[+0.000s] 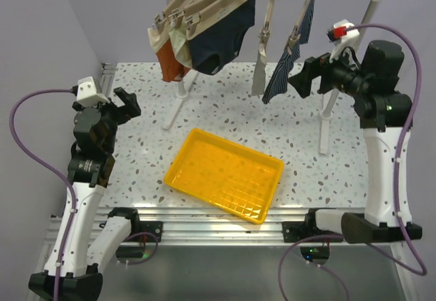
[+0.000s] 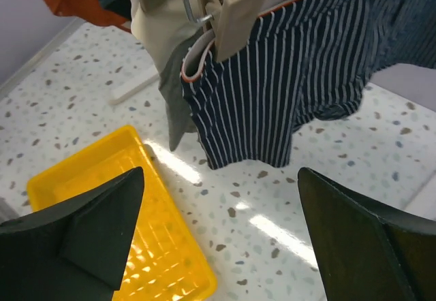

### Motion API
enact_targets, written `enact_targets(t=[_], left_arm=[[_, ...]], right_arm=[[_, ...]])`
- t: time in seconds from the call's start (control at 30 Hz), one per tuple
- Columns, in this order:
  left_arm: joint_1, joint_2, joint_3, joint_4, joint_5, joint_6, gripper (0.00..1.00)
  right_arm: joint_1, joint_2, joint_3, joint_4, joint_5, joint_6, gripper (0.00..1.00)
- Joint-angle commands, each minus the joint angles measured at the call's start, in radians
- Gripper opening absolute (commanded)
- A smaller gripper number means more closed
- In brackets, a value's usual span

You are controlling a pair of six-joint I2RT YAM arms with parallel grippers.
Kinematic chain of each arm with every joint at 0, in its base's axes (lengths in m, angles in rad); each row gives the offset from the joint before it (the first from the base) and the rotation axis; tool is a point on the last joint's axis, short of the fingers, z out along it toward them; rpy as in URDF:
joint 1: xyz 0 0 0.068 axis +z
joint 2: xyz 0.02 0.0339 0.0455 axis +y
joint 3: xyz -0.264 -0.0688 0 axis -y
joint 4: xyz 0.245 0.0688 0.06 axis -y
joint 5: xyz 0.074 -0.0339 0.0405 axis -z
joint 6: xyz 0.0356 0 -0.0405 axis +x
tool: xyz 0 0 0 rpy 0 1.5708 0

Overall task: Remove the underwear clipped to the hanger
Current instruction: Pick up the hanger from the clothesline.

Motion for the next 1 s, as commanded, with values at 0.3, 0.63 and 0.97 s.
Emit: enact_targets(t=[0.3, 0.63, 0.97], left_arm=[[-0.003, -0.07, 0.022, -0.012, 0.007, -0.025, 1.0], [-0.002, -0.059, 0.009, 0.005, -0.001, -0.047, 1.0], [-0.003, -0.089, -0.048, 0.015, -0.004, -0.085, 1.0]], right_arm=[[0.0, 0.134, 0.262, 0.14, -0.14, 0.465, 0.94], [-0.002, 0.321, 0.548, 0.085, 0.158, 0.682, 0.84], [0.001, 0.462, 0.693, 0.025, 0.221, 0.719, 0.72]])
